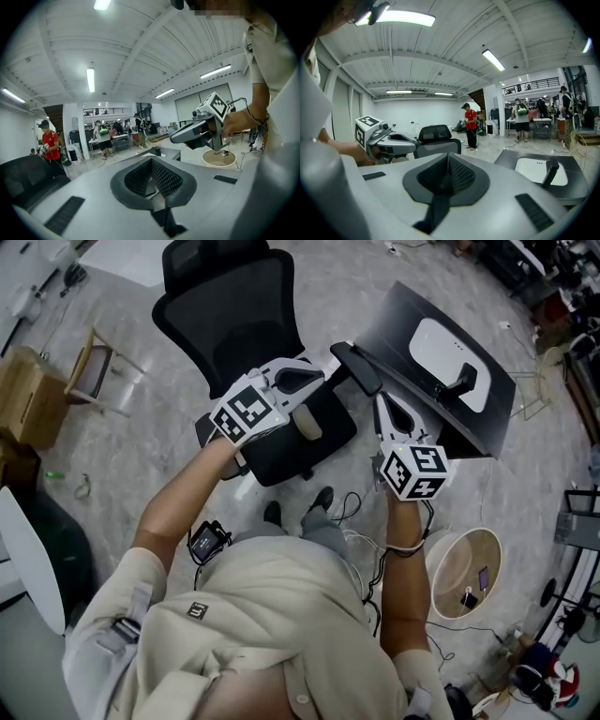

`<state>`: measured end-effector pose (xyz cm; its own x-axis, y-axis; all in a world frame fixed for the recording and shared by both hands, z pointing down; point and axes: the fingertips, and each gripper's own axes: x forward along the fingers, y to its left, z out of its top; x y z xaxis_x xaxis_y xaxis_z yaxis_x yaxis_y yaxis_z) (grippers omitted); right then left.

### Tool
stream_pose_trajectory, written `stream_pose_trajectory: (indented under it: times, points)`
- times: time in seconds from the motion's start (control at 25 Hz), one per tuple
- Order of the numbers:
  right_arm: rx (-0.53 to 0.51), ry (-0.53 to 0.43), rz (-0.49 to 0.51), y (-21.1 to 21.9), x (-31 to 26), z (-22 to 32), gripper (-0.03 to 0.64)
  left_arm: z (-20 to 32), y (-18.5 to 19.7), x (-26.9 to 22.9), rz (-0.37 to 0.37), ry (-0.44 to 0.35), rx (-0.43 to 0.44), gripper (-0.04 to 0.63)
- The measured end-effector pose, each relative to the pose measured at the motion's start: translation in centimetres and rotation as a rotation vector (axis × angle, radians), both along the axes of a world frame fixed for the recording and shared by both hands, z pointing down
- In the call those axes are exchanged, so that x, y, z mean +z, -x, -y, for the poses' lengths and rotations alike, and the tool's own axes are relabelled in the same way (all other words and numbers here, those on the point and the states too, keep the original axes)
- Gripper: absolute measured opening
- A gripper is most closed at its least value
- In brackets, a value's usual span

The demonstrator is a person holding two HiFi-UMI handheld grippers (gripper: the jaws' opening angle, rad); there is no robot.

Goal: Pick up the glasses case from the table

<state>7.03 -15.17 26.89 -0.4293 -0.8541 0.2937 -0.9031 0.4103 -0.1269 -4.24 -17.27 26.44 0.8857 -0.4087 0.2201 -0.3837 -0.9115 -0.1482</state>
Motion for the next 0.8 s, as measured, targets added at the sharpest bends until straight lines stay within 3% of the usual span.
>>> stream_pose_trajectory:
  times: [0.8]
  points:
    - [-0.049,0.165,0.05,-5.5,10.0,4.9,0.025,4.3,-4.3,13.3,0.234,0.148,0.043,0.012]
